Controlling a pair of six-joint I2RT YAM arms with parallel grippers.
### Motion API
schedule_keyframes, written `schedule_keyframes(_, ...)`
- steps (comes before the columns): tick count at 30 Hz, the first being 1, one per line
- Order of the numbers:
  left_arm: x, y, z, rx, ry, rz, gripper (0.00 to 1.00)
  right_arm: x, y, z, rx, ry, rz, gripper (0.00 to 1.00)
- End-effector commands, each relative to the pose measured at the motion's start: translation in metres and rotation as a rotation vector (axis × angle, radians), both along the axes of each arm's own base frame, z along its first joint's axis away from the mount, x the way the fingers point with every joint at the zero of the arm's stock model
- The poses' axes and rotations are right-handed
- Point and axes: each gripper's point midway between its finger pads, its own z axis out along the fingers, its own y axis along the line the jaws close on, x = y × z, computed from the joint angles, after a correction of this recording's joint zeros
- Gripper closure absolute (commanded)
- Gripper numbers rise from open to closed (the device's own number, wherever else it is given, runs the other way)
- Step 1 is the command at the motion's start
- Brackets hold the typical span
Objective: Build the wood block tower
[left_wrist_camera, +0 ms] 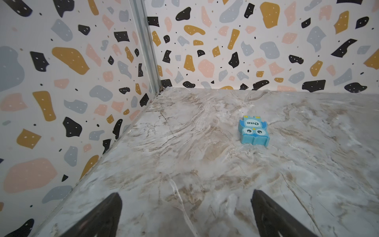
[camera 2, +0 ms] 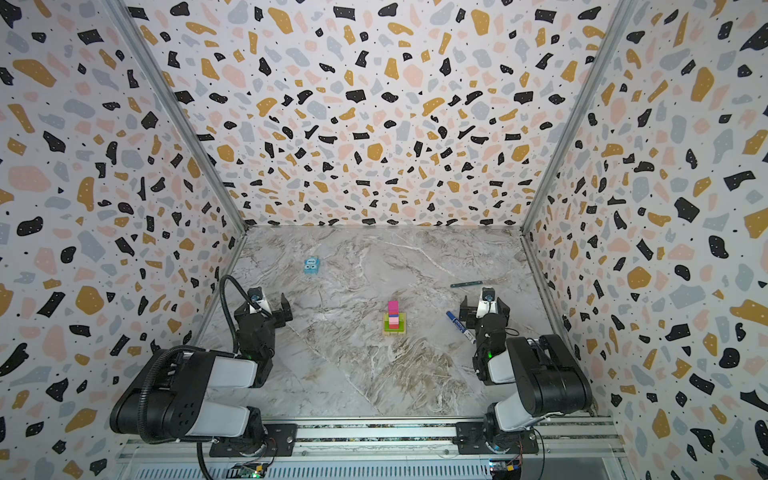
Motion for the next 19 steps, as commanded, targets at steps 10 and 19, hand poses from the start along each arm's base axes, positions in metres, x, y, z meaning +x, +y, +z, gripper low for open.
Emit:
schedule_keyframes(10, 0.0003, 0.0075, 0.0173, -0.016, -0.071, 0.044, 0.00, 0.0039, 0.0000, 0.0138, 0.017, -0.042, -0.007, 0.01)
schedule_keyframes(19, 0.0002, 0.0075, 0.0172, -0.016, -0.070, 0.044, 0.00, 0.0039, 0.0000, 0.0139, 0.019, -0.042, -0.003, 0.01)
